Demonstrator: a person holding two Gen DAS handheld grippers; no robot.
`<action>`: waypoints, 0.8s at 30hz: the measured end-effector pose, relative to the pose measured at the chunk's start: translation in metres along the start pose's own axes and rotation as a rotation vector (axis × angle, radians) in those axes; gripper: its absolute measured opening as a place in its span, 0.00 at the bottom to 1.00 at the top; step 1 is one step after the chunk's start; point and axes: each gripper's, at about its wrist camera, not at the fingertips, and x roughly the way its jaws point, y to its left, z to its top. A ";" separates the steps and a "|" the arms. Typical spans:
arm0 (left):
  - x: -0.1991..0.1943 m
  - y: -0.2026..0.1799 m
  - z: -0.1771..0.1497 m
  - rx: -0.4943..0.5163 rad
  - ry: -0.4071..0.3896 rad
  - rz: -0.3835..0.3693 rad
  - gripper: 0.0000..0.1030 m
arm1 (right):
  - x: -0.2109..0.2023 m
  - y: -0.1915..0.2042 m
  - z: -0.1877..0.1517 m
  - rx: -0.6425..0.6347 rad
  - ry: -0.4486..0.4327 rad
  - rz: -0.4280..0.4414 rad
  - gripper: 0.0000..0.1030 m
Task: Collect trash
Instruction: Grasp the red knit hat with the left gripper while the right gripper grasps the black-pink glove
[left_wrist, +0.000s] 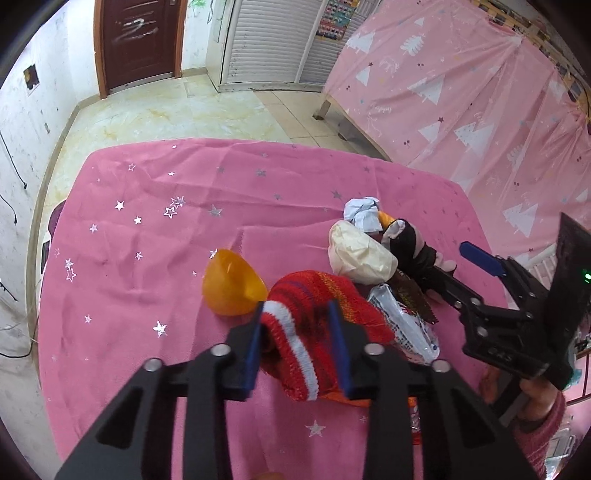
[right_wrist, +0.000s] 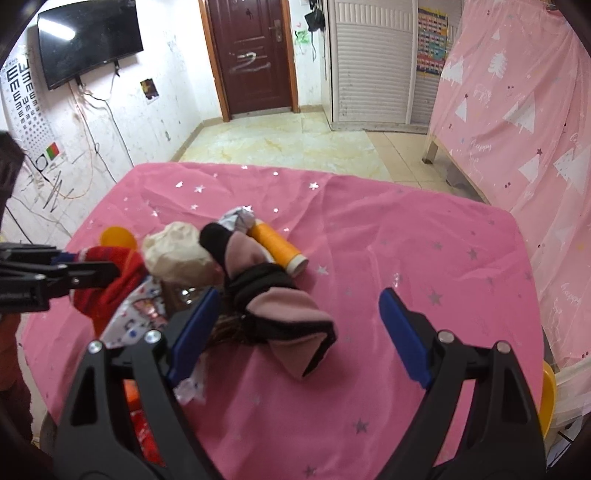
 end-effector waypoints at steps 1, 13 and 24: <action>-0.002 0.000 0.000 -0.001 -0.007 -0.004 0.18 | 0.003 -0.001 0.001 0.000 0.005 -0.002 0.82; -0.044 -0.012 0.002 0.028 -0.116 -0.035 0.14 | 0.012 0.001 0.001 0.009 0.045 0.077 0.45; -0.062 -0.033 -0.001 0.079 -0.145 -0.007 0.14 | -0.023 -0.017 0.001 0.030 -0.029 0.017 0.43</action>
